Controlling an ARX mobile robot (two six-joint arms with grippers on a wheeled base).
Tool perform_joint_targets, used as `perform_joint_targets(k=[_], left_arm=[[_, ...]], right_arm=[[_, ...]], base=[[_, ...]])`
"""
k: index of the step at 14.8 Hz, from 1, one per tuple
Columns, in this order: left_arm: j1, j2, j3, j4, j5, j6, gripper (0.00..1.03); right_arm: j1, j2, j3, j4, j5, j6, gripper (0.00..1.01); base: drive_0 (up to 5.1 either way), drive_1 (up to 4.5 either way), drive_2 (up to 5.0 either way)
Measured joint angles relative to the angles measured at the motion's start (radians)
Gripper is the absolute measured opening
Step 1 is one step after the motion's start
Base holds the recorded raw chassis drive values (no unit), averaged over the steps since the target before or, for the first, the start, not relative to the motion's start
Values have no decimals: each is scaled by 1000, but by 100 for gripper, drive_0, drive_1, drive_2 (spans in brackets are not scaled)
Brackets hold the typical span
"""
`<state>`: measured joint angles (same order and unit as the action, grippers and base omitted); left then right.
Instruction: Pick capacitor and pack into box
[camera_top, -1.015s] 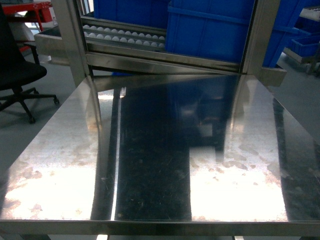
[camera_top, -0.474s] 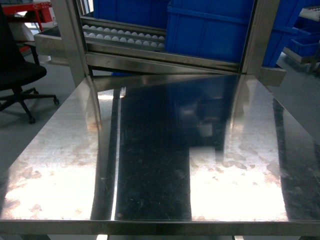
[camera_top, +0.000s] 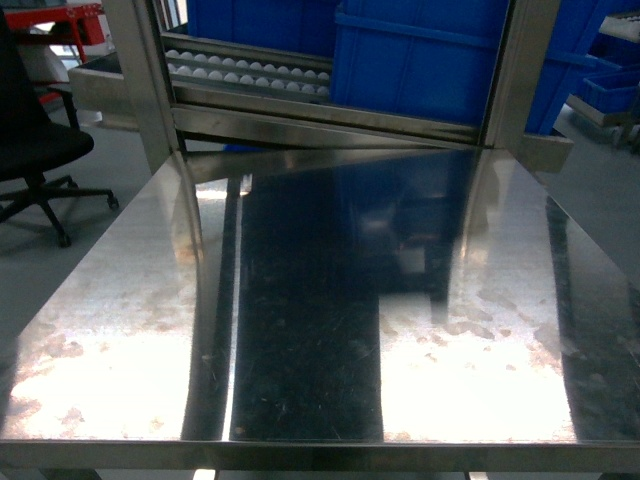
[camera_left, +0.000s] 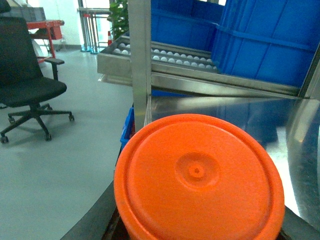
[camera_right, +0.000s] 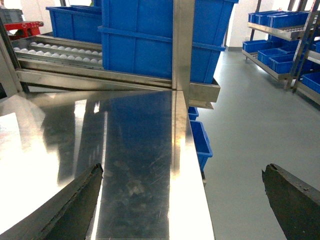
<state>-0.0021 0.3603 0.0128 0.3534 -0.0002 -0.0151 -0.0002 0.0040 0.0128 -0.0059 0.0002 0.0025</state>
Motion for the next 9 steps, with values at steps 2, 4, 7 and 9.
perform_joint_targets(k=[2, 4, 7, 9], left_arm=[[0, -42, 0, -33, 0, 0, 44], [0, -73, 0, -68, 0, 0, 44], [0, -134, 0, -125, 0, 0, 44], [0, -159, 0, -156, 0, 0, 44]], right_arm=[[0, 0, 0, 0, 0, 0, 98], [0, 0, 0, 0, 0, 0, 98], [0, 0, 0, 0, 0, 0, 98], [0, 0, 0, 0, 0, 0, 98]], base=[[0, 0, 0], [0, 0, 0], [0, 0, 0], [0, 0, 0]])
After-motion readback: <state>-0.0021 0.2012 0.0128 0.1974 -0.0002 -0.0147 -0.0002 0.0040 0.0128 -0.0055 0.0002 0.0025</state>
